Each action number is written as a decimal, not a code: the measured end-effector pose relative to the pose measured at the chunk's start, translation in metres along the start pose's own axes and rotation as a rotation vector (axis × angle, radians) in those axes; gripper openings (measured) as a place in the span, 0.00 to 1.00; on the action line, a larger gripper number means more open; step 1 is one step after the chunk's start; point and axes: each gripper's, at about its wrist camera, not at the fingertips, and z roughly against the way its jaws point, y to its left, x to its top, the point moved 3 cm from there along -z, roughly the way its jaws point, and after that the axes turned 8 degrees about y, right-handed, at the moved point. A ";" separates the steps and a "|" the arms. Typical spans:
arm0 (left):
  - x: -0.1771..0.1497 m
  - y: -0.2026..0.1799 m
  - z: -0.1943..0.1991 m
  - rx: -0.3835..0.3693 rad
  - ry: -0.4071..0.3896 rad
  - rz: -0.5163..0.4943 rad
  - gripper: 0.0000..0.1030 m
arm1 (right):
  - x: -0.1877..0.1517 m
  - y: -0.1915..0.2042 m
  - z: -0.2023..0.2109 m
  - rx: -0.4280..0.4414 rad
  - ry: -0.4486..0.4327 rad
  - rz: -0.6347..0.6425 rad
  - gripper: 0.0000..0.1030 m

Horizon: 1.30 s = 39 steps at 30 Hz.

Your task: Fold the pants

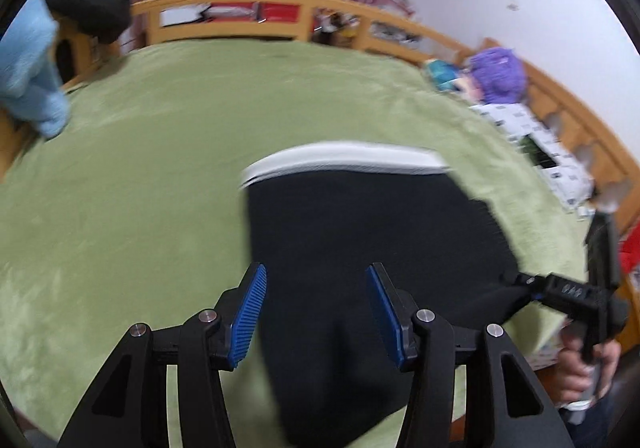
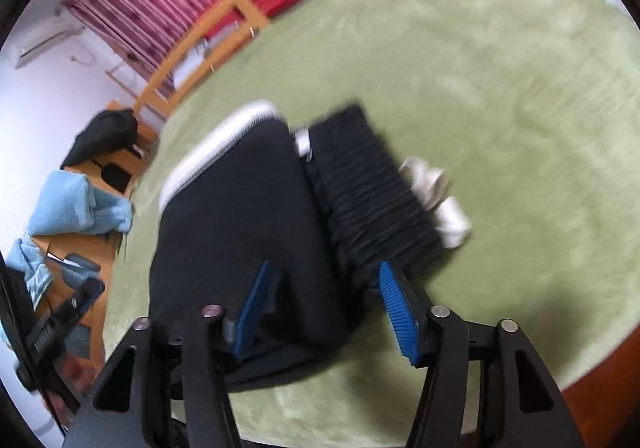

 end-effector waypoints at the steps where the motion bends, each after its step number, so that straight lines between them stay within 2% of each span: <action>1: -0.005 0.008 -0.001 0.008 0.013 0.013 0.48 | -0.001 0.008 -0.004 -0.011 0.008 0.029 0.35; 2: -0.009 0.013 -0.003 0.005 0.021 0.025 0.48 | -0.001 0.015 -0.002 -0.044 -0.014 0.062 0.30; 3: -0.013 0.021 -0.003 -0.011 0.031 0.048 0.48 | -0.002 0.023 0.007 -0.035 -0.062 0.104 0.20; 4: -0.014 0.022 -0.004 -0.020 0.037 0.060 0.48 | -0.001 0.027 0.019 0.015 -0.110 0.123 0.17; 5: -0.017 0.027 -0.004 -0.034 0.049 0.077 0.48 | 0.001 0.024 0.035 0.105 -0.152 0.103 0.15; 7: -0.018 0.025 -0.004 -0.047 0.060 0.078 0.48 | 0.004 0.013 0.054 0.184 -0.203 0.059 0.13; 8: -0.018 0.023 -0.003 -0.057 0.054 0.065 0.48 | 0.004 0.005 0.063 0.174 -0.236 0.040 0.13; 10: -0.019 0.023 0.001 -0.062 0.040 0.048 0.48 | 0.003 -0.015 0.074 0.079 -0.279 0.011 0.13; 12: -0.019 0.023 -0.002 -0.087 0.037 0.050 0.48 | 0.000 -0.037 0.066 0.038 -0.219 -0.031 0.14; 14: -0.019 0.020 -0.013 -0.132 0.058 0.079 0.48 | -0.004 -0.047 0.048 0.007 -0.148 -0.053 0.19; 15: -0.019 0.021 -0.018 -0.148 0.074 0.098 0.48 | -0.005 -0.048 0.041 -0.020 -0.134 -0.050 0.27; 16: -0.020 0.018 -0.021 -0.164 0.086 0.107 0.48 | -0.006 -0.047 0.039 -0.045 -0.135 -0.039 0.28; 18: -0.023 0.007 -0.024 -0.223 0.094 0.099 0.48 | -0.005 -0.042 0.048 -0.078 -0.163 -0.011 0.30; 20: -0.028 -0.004 -0.028 -0.251 0.111 0.071 0.48 | -0.007 -0.031 0.064 -0.085 -0.255 0.022 0.31; 21: -0.034 -0.011 -0.035 -0.251 0.140 0.062 0.48 | -0.007 -0.030 0.069 -0.089 -0.276 0.045 0.31; 23: -0.048 -0.021 -0.046 -0.255 0.199 0.051 0.48 | -0.013 -0.021 0.064 -0.108 -0.265 0.114 0.31; 24: -0.062 -0.031 -0.055 -0.248 0.236 0.025 0.51 | -0.018 -0.015 0.053 -0.146 -0.230 0.166 0.31; 27: -0.079 -0.045 -0.061 -0.120 0.215 -0.079 0.54 | -0.030 -0.022 0.013 -0.293 -0.055 0.256 0.31; 29: -0.076 -0.045 -0.056 -0.132 0.212 -0.091 0.54 | -0.032 -0.028 0.012 -0.278 -0.045 0.258 0.30; 31: -0.067 -0.038 -0.050 -0.201 0.225 -0.051 0.54 | -0.028 -0.029 0.025 -0.271 -0.038 0.256 0.30; 34: -0.049 -0.022 -0.047 -0.218 0.187 0.004 0.57 | -0.018 -0.022 0.048 -0.288 -0.114 0.266 0.33; 35: -0.042 -0.017 -0.049 -0.208 0.176 0.016 0.58 | -0.014 -0.020 0.053 -0.283 -0.136 0.269 0.42; 36: -0.035 -0.012 -0.053 -0.193 0.168 0.032 0.58 | -0.007 -0.018 0.057 -0.275 -0.157 0.269 0.55; 37: -0.025 -0.009 -0.058 -0.186 0.168 0.046 0.58 | 0.002 -0.016 0.057 -0.271 -0.169 0.267 0.59; 39: -0.012 -0.006 -0.070 -0.201 0.178 0.059 0.58 | 0.019 -0.013 0.049 -0.271 -0.160 0.268 0.60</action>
